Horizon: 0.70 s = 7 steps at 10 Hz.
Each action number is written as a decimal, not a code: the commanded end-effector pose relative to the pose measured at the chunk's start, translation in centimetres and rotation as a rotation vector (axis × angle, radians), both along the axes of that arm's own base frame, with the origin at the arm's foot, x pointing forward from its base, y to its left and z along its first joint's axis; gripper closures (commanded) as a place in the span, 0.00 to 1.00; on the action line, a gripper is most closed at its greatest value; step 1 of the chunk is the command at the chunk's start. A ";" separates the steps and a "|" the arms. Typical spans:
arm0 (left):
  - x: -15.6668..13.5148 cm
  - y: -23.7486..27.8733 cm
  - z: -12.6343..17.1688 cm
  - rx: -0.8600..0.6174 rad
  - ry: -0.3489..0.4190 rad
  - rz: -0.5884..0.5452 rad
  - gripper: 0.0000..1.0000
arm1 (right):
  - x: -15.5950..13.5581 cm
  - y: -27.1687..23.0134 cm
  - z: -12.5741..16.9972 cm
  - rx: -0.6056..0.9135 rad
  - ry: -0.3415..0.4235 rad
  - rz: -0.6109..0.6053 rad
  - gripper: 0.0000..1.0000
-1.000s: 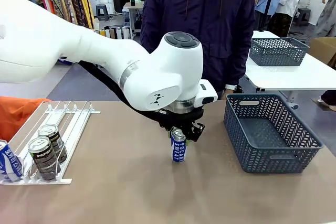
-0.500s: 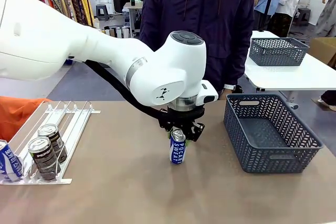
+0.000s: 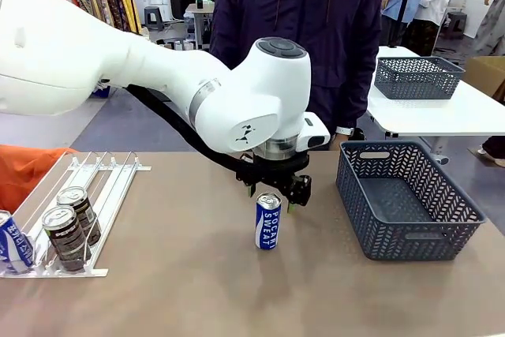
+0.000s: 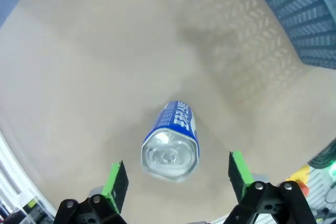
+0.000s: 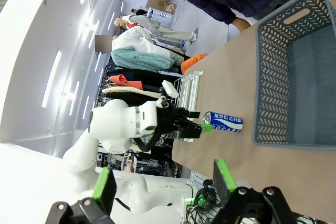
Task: Retrieve and store the cans from the dispenser.
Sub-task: Pick up one can from the Automatic Can Dispenser and place it in the middle of the table.
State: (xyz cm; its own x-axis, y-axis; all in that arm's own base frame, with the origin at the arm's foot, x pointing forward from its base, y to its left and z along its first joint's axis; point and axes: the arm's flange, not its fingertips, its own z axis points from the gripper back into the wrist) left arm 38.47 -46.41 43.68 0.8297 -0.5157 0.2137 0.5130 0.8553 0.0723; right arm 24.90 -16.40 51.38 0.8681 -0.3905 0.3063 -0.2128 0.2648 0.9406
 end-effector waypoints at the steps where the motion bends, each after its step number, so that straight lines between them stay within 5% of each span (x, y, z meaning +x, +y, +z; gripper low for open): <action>1: -1.9 4.2 6.6 -0.068 0.000 -0.047 0.00 | 0.2 0.1 0.4 0.020 -0.027 -0.005 0.00; 4: -3.7 16.8 15.9 -0.126 0.021 -0.066 0.00 | 0.2 0.1 0.4 0.020 -0.027 -0.005 0.00; 7: -3.5 32.4 19.0 -0.350 0.151 -0.061 0.00 | 0.2 0.1 0.4 0.020 -0.027 -0.005 0.00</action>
State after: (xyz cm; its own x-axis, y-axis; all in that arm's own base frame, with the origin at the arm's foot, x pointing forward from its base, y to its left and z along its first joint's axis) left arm 34.49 -17.72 64.11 0.8142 -0.5044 0.2873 0.5686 0.7928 -0.2194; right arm 24.90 -16.42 51.38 0.8680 -0.3911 0.3059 -0.2119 0.2654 0.9406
